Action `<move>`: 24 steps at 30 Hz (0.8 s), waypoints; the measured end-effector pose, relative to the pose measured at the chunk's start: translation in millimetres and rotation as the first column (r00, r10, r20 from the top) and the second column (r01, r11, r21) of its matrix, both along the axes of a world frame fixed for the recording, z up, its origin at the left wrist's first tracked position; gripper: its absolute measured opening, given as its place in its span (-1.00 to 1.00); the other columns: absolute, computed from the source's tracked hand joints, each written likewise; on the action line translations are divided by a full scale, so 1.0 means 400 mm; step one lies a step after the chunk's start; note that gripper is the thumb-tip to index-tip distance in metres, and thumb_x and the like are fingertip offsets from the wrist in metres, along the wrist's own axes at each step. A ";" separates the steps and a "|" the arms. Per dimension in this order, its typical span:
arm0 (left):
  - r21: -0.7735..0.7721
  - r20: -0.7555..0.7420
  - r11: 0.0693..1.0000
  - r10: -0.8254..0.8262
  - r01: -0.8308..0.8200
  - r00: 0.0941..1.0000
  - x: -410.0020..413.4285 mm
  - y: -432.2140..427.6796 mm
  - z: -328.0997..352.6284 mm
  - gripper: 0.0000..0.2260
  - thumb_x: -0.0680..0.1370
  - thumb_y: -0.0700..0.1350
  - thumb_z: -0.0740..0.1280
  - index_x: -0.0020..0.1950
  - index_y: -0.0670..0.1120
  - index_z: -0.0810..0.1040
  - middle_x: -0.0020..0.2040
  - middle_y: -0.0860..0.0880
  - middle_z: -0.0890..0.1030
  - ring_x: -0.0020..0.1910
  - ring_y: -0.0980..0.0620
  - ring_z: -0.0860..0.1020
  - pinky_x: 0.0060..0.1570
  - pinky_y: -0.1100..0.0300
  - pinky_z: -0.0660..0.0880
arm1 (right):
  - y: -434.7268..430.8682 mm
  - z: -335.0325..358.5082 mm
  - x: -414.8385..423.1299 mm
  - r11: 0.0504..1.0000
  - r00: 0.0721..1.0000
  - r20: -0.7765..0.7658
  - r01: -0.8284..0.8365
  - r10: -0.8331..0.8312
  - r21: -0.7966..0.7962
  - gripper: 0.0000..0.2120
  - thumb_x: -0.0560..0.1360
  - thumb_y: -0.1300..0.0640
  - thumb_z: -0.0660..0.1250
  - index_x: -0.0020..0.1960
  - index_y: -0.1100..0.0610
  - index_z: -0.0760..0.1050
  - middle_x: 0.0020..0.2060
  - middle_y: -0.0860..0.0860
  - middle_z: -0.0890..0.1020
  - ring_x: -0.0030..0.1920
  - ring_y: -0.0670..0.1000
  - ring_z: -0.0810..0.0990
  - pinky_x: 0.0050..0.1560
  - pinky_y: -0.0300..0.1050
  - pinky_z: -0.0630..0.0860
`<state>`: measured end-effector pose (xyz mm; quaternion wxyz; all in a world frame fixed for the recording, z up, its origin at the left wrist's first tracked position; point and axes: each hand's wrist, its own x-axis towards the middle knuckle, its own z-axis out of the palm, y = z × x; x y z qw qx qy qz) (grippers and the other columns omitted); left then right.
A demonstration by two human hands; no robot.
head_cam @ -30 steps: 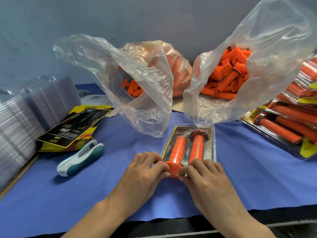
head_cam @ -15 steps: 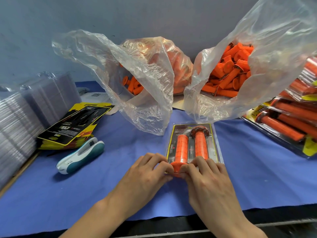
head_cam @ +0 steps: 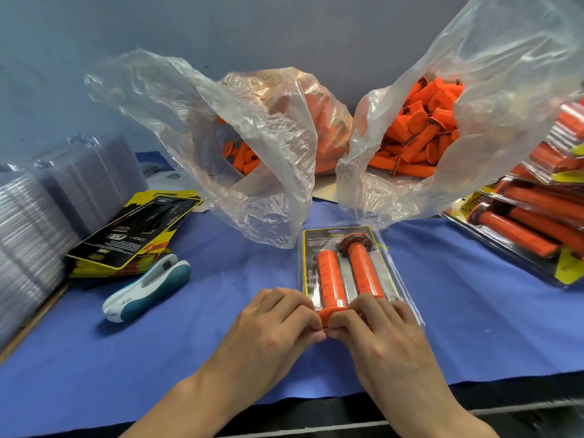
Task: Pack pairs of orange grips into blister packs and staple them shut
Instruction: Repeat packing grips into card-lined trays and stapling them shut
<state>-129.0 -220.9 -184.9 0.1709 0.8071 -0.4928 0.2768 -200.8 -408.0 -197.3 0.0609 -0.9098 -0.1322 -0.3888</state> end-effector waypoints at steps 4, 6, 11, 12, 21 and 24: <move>0.107 -0.037 0.991 -0.077 0.081 0.996 0.035 0.013 0.013 -0.79 0.61 0.07 0.32 -0.05 -0.06 0.58 0.03 0.07 0.60 0.09 0.05 0.57 0.06 0.16 0.50 | -0.014 -0.007 0.000 0.994 0.996 -0.036 -0.080 0.083 0.079 -0.89 0.56 0.10 0.31 -0.10 0.07 0.59 -0.19 -0.02 0.51 -0.22 0.07 0.53 -0.19 -0.02 0.51; 0.131 -0.033 0.987 -0.087 0.091 0.996 0.053 0.017 0.019 -0.85 0.61 0.00 0.32 -0.04 -0.05 0.59 0.04 0.07 0.61 0.12 0.06 0.59 0.07 0.15 0.51 | -0.021 -0.012 -0.007 0.982 0.987 -0.056 -0.141 0.148 0.124 -0.96 0.55 0.14 0.36 -0.08 0.05 0.58 -0.15 -0.05 0.51 -0.19 0.03 0.52 -0.16 -0.09 0.51; 0.141 0.064 0.986 -0.100 0.090 0.993 0.062 0.020 0.043 -0.81 0.65 -0.05 0.25 -0.06 -0.06 0.62 -0.08 0.04 0.60 -0.10 0.01 0.59 -0.02 0.10 0.53 | -0.064 -0.003 -0.017 0.965 0.953 -0.155 -0.249 0.260 0.088 -0.92 0.56 0.17 0.33 -0.04 0.00 0.56 -0.06 -0.14 0.53 -0.05 -0.03 0.55 -0.04 -0.16 0.50; 0.138 0.073 0.986 -0.105 0.095 0.992 0.057 0.018 0.050 -0.79 0.66 -0.04 0.24 -0.06 -0.06 0.62 -0.09 0.03 0.59 -0.12 -0.02 0.57 -0.03 0.10 0.51 | -0.078 0.003 -0.015 0.964 0.945 -0.193 -0.250 0.263 0.088 -0.92 0.58 0.14 0.30 -0.02 -0.01 0.55 -0.03 -0.15 0.53 -0.02 -0.04 0.55 -0.01 -0.16 0.50; 0.091 0.007 0.992 -0.084 0.083 0.996 0.017 0.021 0.055 -0.84 0.60 -0.07 0.33 -0.15 -0.08 0.59 -0.15 0.03 0.56 -0.17 -0.03 0.52 -0.12 0.11 0.49 | -0.121 0.037 0.023 0.960 0.961 -0.214 -0.213 0.173 -0.180 -0.74 0.37 0.32 0.45 -0.10 -0.01 0.52 -0.10 -0.13 0.61 -0.14 0.01 0.53 0.04 -0.15 0.40; 0.124 0.024 0.989 -0.082 0.078 0.996 0.031 0.038 0.056 -0.83 0.60 -0.06 0.33 -0.15 -0.07 0.59 -0.15 0.05 0.56 -0.18 -0.01 0.51 -0.14 0.13 0.48 | -0.121 0.040 0.033 0.949 0.968 -0.181 -0.216 0.177 -0.229 -0.71 0.35 0.36 0.40 -0.12 -0.02 0.52 -0.13 -0.14 0.59 -0.16 0.01 0.49 0.02 -0.16 0.38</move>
